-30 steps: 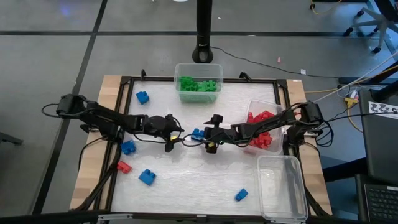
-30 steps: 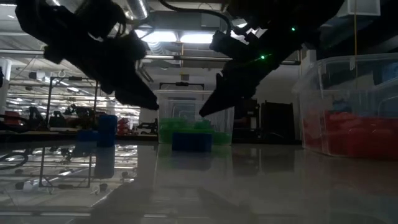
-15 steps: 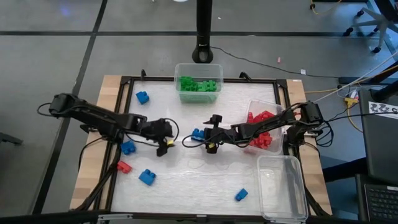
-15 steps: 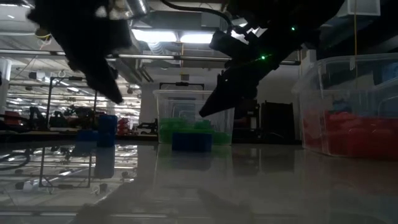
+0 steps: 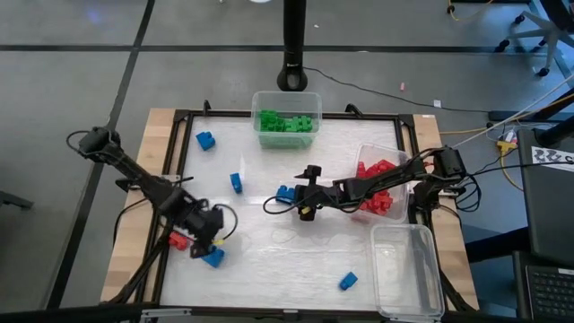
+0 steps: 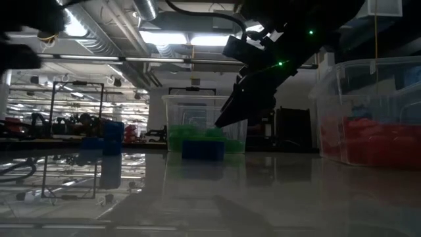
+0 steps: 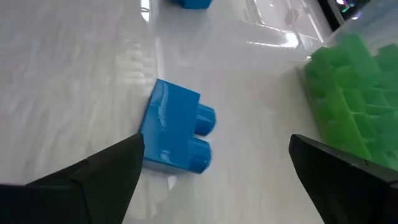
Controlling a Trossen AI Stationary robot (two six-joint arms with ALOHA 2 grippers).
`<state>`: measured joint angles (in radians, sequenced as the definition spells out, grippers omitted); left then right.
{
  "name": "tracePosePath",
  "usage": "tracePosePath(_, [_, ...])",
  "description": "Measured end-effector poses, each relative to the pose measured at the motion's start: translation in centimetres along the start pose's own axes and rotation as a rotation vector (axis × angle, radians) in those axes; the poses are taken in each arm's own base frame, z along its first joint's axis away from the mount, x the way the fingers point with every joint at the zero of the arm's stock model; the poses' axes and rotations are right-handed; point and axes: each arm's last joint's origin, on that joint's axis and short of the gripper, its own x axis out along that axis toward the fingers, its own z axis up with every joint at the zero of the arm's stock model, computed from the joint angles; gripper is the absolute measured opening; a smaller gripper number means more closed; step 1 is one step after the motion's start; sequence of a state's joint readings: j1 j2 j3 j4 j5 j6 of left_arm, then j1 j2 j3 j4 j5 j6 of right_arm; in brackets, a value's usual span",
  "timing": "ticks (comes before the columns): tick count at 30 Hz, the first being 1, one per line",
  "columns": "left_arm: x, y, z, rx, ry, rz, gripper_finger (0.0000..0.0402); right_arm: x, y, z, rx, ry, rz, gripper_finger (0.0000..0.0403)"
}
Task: Sort blocks
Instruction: Put the red game piece into the middle right transparent bin
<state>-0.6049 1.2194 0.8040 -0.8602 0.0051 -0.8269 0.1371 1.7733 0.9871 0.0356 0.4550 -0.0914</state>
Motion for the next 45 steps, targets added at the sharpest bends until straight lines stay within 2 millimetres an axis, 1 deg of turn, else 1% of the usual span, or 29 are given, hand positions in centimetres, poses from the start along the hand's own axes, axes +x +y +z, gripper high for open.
tracePosePath(3, [0.0, -0.7, -1.6, -0.042, 0.054, 0.027, 0.0221, 0.0, -0.1, 0.0, -0.001, 0.004, -0.038, 0.0397])
tracePosePath(7, [-0.1, -1.2, -3.5, 0.005, 0.111, 0.072, 0.0221, 0.0, -0.2, 0.0, 0.000, 0.006, -0.061, 0.0397])
tracePosePath(13, [-0.1, -1.8, -4.8, 0.177, 0.142, 0.078, 0.0221, 0.0, -0.2, 0.0, 0.000, 0.006, -0.061, 0.0397])
tracePosePath(19, [1.0, -1.6, -6.2, 0.205, 0.189, 0.136, 0.0221, 0.0, -0.2, 0.0, 0.000, 0.006, -0.059, 0.0397])
tracePosePath(26, [2.3, -1.3, -7.3, 0.209, 0.231, 0.179, 0.0221, 0.0, -0.2, 0.0, -0.001, 0.006, -0.058, 0.0397])
tracePosePath(34, [3.1, -1.9, -8.5, 0.320, 0.291, 0.212, 0.0221, 0.0, -0.2, 0.0, -0.001, 0.007, -0.059, 0.0397])
tracePosePath(41, [4.6, -2.3, -9.3, 0.385, 0.336, 0.276, 0.0221, 0.0, -0.2, 0.0, -0.001, 0.007, -0.060, 0.0397])
tracePosePath(45, [5.8, -2.5, -9.4, 0.412, 0.362, 0.311, 0.0221, 0.0, -0.2, 0.0, 0.000, 0.006, -0.060, 0.0397])
